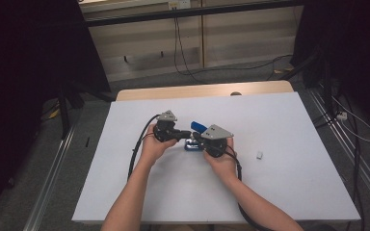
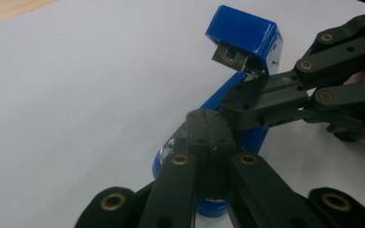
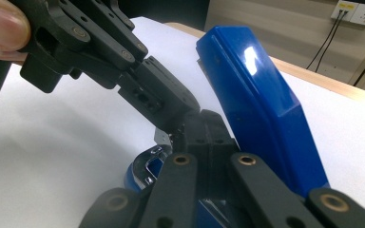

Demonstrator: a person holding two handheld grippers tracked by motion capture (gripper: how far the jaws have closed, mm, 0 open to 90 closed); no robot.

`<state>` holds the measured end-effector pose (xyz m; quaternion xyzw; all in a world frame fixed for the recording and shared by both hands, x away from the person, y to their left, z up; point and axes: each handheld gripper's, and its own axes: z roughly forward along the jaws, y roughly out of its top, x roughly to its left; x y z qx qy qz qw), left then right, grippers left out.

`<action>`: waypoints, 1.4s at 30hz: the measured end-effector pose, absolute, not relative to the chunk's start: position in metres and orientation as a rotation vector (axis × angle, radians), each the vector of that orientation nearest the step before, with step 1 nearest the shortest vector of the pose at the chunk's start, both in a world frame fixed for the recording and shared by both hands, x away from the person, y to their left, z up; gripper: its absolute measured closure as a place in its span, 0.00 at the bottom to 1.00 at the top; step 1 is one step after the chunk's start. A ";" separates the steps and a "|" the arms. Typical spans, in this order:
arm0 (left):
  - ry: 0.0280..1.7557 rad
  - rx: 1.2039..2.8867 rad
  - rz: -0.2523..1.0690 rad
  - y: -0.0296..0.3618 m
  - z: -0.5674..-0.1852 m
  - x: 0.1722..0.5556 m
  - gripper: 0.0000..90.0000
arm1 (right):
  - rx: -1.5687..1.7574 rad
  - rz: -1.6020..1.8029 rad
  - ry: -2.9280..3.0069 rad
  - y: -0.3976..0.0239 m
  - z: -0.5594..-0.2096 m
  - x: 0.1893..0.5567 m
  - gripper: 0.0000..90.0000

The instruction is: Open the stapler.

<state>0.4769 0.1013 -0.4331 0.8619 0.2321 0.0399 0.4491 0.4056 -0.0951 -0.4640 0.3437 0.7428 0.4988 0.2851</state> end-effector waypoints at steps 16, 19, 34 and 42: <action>0.562 2.159 0.137 0.101 -0.442 0.470 1.00 | 0.906 1.281 1.933 -0.100 -0.442 0.399 1.00; 0.566 2.158 0.132 0.101 -0.442 0.471 1.00 | 0.927 1.274 1.917 -0.106 -0.438 0.398 1.00; 0.561 2.163 0.139 0.101 -0.442 0.470 1.00 | 0.974 1.202 1.893 -0.133 -0.433 0.392 1.00; 0.560 2.167 0.134 0.102 -0.442 0.471 1.00 | 1.030 1.187 1.880 -0.150 -0.436 0.393 1.00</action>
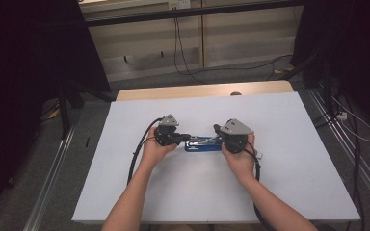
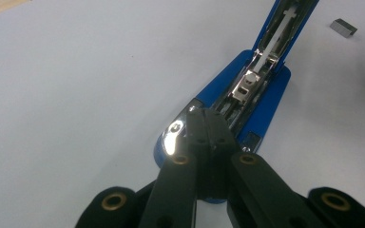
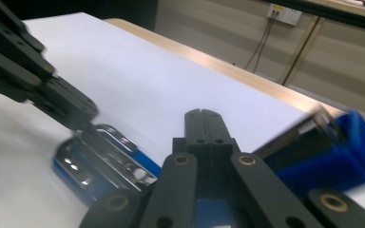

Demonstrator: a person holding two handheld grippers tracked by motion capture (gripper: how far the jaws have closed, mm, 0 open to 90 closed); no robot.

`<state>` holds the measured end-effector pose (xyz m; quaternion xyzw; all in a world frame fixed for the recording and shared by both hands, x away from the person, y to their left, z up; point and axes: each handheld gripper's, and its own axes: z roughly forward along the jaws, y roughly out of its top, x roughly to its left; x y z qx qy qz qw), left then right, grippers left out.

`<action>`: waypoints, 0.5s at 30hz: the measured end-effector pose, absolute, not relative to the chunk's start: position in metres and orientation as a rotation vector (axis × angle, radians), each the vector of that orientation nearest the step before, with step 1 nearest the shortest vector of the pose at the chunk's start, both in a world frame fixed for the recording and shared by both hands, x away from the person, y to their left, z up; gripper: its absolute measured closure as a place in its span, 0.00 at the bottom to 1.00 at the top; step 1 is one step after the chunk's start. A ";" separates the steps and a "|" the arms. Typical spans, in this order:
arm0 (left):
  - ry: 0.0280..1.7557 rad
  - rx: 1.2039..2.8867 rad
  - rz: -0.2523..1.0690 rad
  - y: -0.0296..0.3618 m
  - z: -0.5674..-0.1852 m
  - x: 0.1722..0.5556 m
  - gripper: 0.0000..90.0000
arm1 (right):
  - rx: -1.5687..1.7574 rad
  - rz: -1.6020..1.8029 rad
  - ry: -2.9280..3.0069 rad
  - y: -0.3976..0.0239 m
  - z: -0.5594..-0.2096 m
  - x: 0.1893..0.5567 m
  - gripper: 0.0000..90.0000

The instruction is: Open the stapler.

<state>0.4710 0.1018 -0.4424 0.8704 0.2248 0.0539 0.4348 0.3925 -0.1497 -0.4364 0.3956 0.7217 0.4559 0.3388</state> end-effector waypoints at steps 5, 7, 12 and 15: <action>0.555 2.165 0.131 0.101 -0.442 0.471 1.00 | 1.055 1.168 1.886 -0.161 -0.442 0.392 1.00; 0.555 2.163 0.131 0.101 -0.442 0.471 1.00 | 1.079 1.180 1.884 -0.166 -0.446 0.394 1.00; 0.556 2.161 0.132 0.101 -0.443 0.471 1.00 | 1.073 1.172 1.904 -0.170 -0.452 0.394 1.00; 0.556 2.162 0.129 0.101 -0.442 0.471 1.00 | 1.077 1.173 1.914 -0.172 -0.456 0.394 1.00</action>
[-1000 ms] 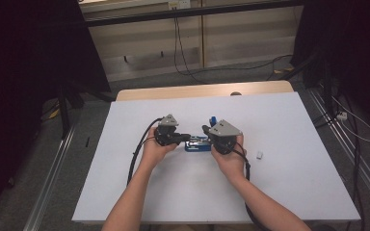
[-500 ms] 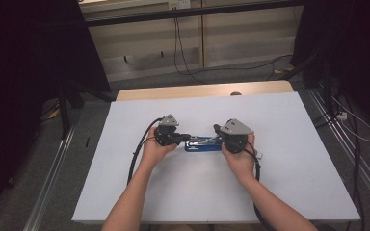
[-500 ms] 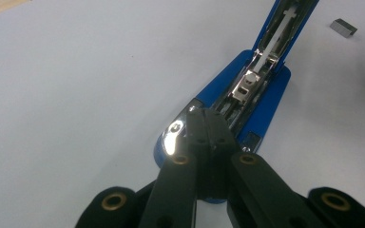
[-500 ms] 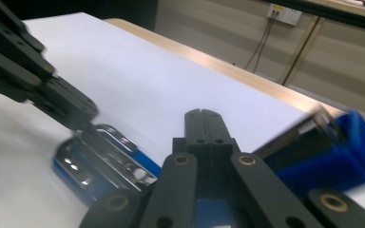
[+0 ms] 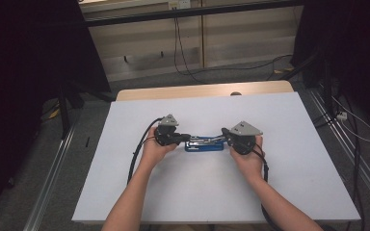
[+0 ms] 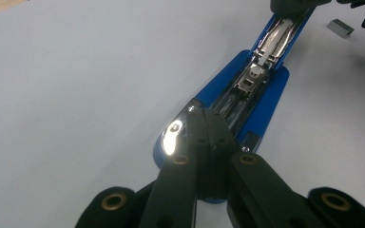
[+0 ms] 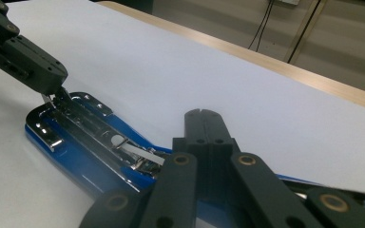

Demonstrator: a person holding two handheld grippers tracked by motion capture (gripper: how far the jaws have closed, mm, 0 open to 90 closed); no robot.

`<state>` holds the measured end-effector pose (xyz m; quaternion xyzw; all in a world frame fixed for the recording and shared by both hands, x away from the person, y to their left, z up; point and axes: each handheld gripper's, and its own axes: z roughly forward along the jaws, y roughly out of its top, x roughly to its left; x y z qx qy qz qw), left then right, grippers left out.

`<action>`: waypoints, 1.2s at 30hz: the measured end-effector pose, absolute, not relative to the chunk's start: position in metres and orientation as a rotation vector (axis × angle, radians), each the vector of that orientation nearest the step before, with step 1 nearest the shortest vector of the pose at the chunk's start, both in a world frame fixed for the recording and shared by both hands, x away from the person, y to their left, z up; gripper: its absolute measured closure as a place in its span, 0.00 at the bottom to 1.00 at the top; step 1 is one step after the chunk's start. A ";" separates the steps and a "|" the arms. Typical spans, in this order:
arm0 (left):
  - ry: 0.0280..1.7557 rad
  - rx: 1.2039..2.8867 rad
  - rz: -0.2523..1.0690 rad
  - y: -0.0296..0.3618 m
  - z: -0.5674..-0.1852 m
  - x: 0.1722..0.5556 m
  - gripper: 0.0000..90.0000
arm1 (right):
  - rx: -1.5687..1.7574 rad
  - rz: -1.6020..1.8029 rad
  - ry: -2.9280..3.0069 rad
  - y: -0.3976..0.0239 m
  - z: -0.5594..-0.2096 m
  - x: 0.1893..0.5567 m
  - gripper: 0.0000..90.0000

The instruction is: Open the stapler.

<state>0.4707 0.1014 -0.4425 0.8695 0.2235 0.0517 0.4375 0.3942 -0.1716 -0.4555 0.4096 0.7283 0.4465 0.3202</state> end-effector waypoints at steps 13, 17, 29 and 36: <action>0.553 2.172 0.135 0.101 -0.442 0.470 1.00 | 1.097 1.159 1.939 -0.181 -0.463 0.398 1.00; 0.559 2.171 0.141 0.100 -0.442 0.470 1.00 | 1.100 1.161 1.947 -0.181 -0.462 0.398 1.00; 0.565 2.139 0.143 0.102 -0.435 0.468 1.00 | 1.091 1.152 1.978 -0.186 -0.461 0.399 1.00; 0.573 2.130 0.137 0.102 -0.431 0.466 0.97 | 1.087 1.173 1.979 -0.192 -0.458 0.396 1.00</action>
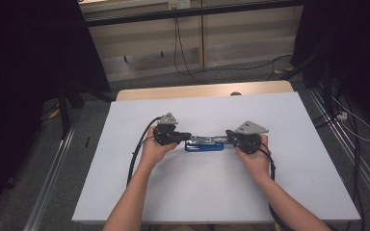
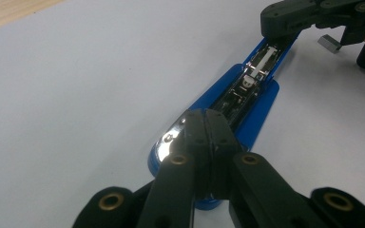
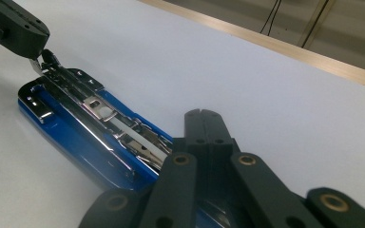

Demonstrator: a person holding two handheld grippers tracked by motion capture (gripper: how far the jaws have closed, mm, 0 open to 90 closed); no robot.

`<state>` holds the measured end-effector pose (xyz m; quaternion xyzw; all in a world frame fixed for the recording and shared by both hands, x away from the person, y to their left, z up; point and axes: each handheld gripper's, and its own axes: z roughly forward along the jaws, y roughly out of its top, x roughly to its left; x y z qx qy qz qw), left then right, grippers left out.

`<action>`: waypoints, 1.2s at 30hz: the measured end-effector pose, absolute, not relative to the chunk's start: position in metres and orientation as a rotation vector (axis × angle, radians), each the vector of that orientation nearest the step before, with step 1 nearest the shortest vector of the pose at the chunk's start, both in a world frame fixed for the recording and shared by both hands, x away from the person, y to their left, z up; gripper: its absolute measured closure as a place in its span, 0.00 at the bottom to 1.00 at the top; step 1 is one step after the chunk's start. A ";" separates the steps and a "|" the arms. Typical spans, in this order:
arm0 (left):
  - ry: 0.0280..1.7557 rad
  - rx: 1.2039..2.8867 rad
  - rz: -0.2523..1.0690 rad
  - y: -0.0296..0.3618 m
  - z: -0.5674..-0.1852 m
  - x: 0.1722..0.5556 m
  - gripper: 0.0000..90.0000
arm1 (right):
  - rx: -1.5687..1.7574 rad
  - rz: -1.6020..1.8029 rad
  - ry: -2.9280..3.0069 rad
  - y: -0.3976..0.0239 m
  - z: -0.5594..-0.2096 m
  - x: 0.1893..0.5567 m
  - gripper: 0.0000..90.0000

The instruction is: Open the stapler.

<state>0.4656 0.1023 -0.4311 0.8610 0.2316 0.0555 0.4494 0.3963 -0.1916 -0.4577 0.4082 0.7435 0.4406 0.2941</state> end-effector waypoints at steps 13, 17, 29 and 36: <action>0.605 2.084 0.109 0.112 -0.424 0.456 0.81 | 1.096 1.191 2.002 -0.214 -0.446 0.382 0.93; 0.622 2.071 0.113 0.115 -0.424 0.451 0.74 | 1.100 1.168 2.009 -0.223 -0.444 0.377 0.90; 0.649 2.089 0.167 0.127 -0.421 0.438 0.52 | 1.140 1.130 1.995 -0.246 -0.442 0.359 0.72; 0.687 2.078 0.190 0.134 -0.422 0.431 0.41 | 1.165 1.120 2.003 -0.254 -0.443 0.352 0.66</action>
